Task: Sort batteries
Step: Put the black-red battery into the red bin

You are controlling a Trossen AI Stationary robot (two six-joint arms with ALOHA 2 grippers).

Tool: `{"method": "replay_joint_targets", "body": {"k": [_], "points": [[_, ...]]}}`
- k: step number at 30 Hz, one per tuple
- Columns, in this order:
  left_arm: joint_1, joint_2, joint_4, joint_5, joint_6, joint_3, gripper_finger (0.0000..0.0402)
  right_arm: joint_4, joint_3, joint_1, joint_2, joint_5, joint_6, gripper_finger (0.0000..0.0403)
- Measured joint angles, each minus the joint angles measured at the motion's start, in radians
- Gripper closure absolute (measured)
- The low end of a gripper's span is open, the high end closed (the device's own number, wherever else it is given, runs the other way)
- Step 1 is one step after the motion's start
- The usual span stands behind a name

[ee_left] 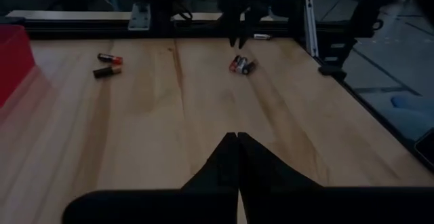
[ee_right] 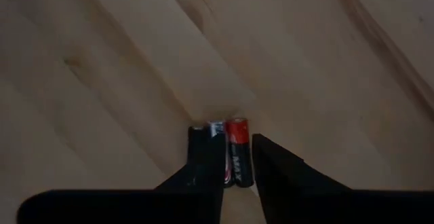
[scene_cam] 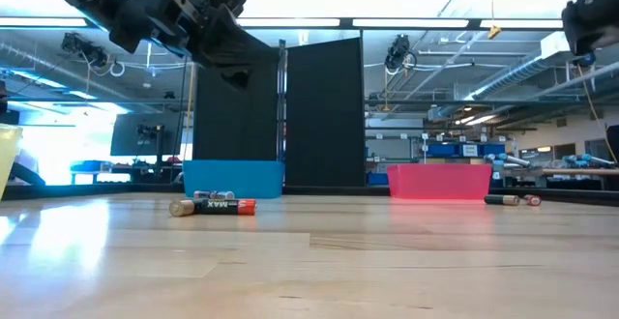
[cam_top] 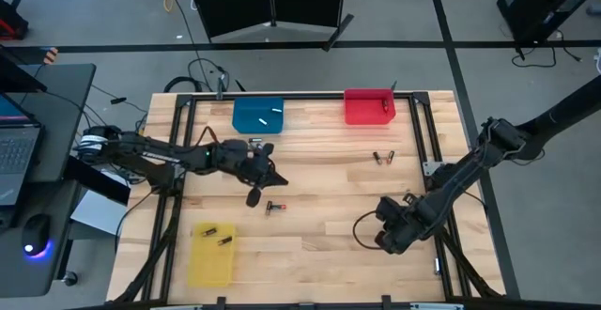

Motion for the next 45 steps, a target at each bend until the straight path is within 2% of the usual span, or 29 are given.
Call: {"method": "replay_joint_targets", "body": {"k": [6, 13, 18, 31, 45], "points": [[0.024, 0.0, -0.007, 0.005, 0.005, 0.0, 0.0396, 0.056, -0.045, 0.0, 0.0, -0.012, 0.013, 0.0291], [0.045, 0.0, -0.016, 0.008, 0.006, 0.0, 0.0396, 0.084, -0.084, 0.0, 0.001, -0.029, 0.013, 0.029], [0.045, 0.0, -0.032, 0.01, 0.007, 0.0, 0.0396, 0.176, -0.134, 0.0, 0.001, -0.037, -0.023, 0.029], [0.045, 0.0, -0.037, 0.01, 0.005, 0.0, 0.0396, 0.219, -0.192, -0.001, 0.0, -0.042, -0.049, 0.029], [0.045, 0.0, -0.038, -0.012, 0.004, 0.0, 0.0396, 0.163, -0.206, 0.004, 0.002, -0.064, -0.021, 0.029]]}}
